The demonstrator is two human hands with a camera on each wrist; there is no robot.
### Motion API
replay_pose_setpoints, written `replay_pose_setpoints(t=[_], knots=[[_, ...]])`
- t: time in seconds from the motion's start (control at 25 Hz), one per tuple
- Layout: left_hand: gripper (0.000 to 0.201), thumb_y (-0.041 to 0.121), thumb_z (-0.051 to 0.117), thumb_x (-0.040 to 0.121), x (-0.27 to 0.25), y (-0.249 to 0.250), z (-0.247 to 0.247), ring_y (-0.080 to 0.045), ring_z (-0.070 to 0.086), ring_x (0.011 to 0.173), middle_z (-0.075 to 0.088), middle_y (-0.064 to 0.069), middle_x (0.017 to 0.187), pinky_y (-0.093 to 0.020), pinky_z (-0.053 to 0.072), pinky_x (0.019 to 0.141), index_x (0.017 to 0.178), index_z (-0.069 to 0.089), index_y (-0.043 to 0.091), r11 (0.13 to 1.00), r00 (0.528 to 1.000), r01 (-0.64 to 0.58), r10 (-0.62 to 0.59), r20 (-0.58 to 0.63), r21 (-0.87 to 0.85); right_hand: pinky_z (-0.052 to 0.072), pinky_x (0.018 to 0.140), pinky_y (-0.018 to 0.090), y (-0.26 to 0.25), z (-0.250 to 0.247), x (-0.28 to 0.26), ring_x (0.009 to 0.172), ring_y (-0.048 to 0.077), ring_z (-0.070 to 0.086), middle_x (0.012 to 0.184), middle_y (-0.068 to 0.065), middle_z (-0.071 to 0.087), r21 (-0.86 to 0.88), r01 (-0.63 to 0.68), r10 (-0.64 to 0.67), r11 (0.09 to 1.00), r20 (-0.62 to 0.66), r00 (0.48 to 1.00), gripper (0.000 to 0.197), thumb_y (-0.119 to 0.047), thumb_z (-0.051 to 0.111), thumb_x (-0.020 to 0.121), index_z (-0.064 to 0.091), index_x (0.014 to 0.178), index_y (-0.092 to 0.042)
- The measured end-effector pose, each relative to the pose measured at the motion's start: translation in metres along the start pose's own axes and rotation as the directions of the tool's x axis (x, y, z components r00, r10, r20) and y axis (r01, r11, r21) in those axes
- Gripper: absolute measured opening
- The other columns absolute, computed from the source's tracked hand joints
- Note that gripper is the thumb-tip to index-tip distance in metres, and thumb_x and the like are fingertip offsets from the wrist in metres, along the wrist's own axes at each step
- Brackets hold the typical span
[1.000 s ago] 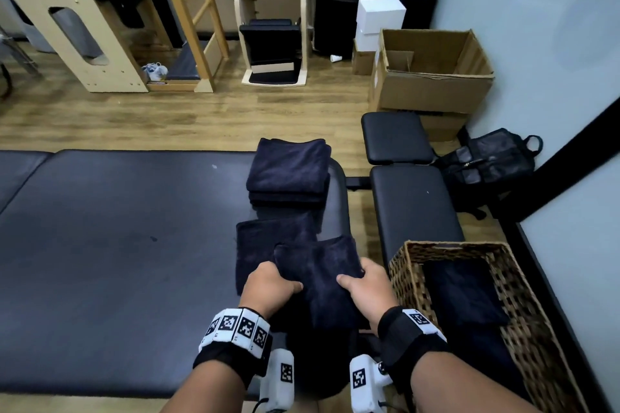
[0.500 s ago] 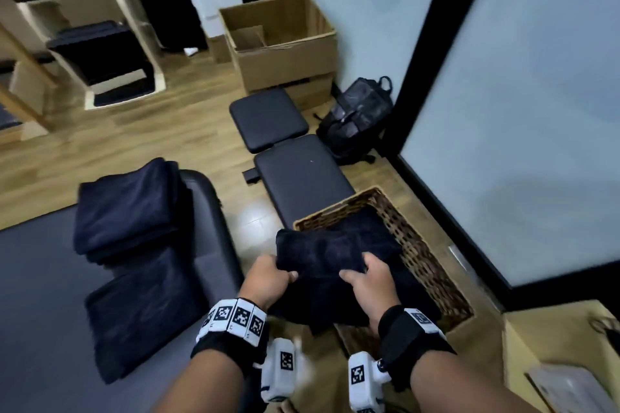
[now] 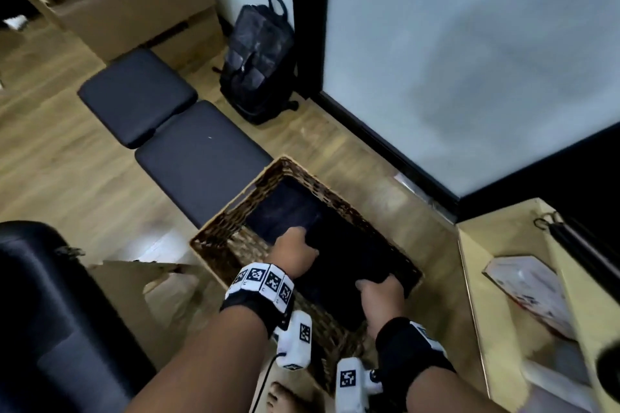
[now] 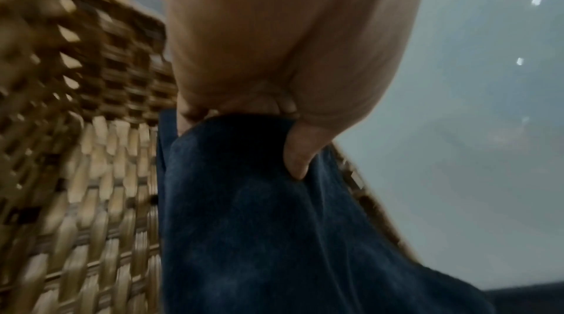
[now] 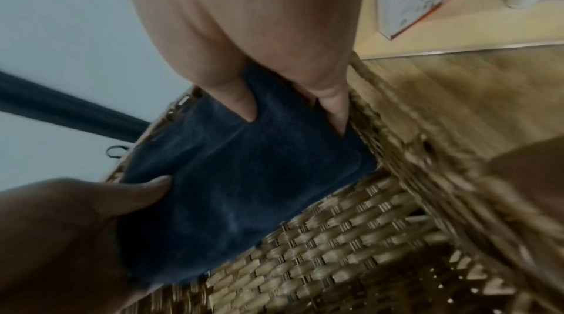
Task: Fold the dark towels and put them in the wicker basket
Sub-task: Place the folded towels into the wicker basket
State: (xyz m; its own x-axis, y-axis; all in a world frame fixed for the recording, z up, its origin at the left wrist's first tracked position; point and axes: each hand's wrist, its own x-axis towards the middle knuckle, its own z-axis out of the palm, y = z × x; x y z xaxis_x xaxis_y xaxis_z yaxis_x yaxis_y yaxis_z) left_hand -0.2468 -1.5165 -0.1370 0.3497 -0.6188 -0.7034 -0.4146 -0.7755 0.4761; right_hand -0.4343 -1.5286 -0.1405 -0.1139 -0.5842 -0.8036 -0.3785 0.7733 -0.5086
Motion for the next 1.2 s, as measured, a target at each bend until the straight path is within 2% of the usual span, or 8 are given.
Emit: replay_pose_setpoints(t=[0.36,0.48,0.6,0.76,0.88,0.96,1.04,1.2], knots=[[0.029,0.019,0.059,0.089,0.067,-0.004,0.057,-0.031,0.062,0.108,0.066,-0.013,0.114,-0.027,0.043,0.077,0.116,0.06,0.008,0.977,0.997,-0.054,0.04,0.068,0.207,0.052,0.099,0.055,0.027,0.025,0.058,0.113,0.039,0.061,0.128,0.017,0.06,0.17,-0.225,0.245,0.959,-0.107,0.964,0.047,-0.003,0.048,0.091,0.049,0.138,-0.008],[0.036,0.018,0.062,0.088,0.062,-0.004,0.055,-0.036,0.057,0.11,0.056,-0.018,0.118,-0.037,0.048,0.086,0.12,0.052,0.006,0.917,0.979,-0.198,0.2,0.031,0.346,0.057,0.092,0.052,0.014,0.028,0.051,0.102,0.038,0.065,0.118,0.017,0.064,0.166,-0.23,0.25,0.959,-0.113,0.962,0.055,-0.014,0.058,0.077,0.052,0.13,-0.003],[0.045,0.016,0.067,0.079,0.057,0.001,0.049,-0.036,0.054,0.102,0.046,-0.014,0.113,-0.045,0.052,0.082,0.12,0.05,0.008,0.829,0.917,-0.327,0.395,-0.061,0.454,0.051,0.099,0.045,0.003,0.02,0.031,0.113,0.04,0.058,0.131,0.02,0.053,-0.045,-0.153,0.142,0.987,-0.192,0.971,0.062,-0.016,0.067,0.08,0.042,0.135,-0.001],[0.05,0.014,0.06,0.084,0.063,0.005,0.055,-0.036,0.057,0.099,0.04,-0.012,0.117,-0.046,0.054,0.084,0.131,0.046,0.017,0.72,0.916,-0.4,0.308,0.256,0.567,0.044,0.1,0.038,0.006,0.019,0.023,0.122,0.037,0.052,0.145,0.013,0.031,-0.339,-0.036,0.001,0.94,-0.103,0.995,0.083,-0.019,0.068,0.083,0.025,0.153,-0.016],[0.082,0.016,0.065,0.081,0.076,-0.005,0.063,-0.036,0.049,0.114,0.032,-0.015,0.132,-0.044,0.048,0.1,0.151,0.025,0.024,0.745,0.927,-0.348,0.183,0.327,0.57,0.051,0.1,0.048,0.008,0.031,0.05,0.118,0.038,0.055,0.139,0.012,0.046,-0.23,-0.11,0.116,0.967,0.013,0.993,0.088,-0.027,0.068,0.063,0.032,0.143,-0.038],[0.083,0.021,0.066,0.081,0.077,-0.007,0.064,-0.037,0.046,0.124,0.028,-0.014,0.144,-0.041,0.044,0.106,0.153,0.024,0.024,0.773,0.927,-0.33,0.159,0.338,0.541,0.055,0.092,0.055,0.011,0.035,0.073,0.112,0.034,0.058,0.13,0.008,0.057,-0.155,-0.143,0.155,0.978,0.069,0.985,0.078,-0.031,0.066,0.057,0.039,0.13,-0.042],[0.073,0.02,0.063,0.084,0.066,-0.004,0.057,-0.037,0.047,0.128,0.026,-0.013,0.152,-0.038,0.043,0.107,0.151,0.034,0.021,0.812,0.928,-0.32,0.166,0.332,0.489,0.057,0.085,0.054,-0.005,0.03,0.069,0.103,0.03,0.058,0.119,0.005,0.058,-0.072,-0.185,0.193,0.98,0.121,0.974,0.056,-0.024,0.067,0.071,0.045,0.121,-0.037],[0.041,0.023,0.058,0.091,0.024,-0.001,0.025,-0.03,0.057,0.119,0.058,-0.012,0.131,-0.03,0.047,0.097,0.131,0.056,0.016,0.926,0.978,-0.191,0.15,0.146,0.325,0.055,0.086,0.05,-0.028,0.011,0.047,0.102,0.031,0.055,0.111,0.009,0.06,-0.145,-0.193,0.221,0.97,0.216,0.951,0.017,-0.016,0.063,0.089,0.058,0.105,-0.016]])
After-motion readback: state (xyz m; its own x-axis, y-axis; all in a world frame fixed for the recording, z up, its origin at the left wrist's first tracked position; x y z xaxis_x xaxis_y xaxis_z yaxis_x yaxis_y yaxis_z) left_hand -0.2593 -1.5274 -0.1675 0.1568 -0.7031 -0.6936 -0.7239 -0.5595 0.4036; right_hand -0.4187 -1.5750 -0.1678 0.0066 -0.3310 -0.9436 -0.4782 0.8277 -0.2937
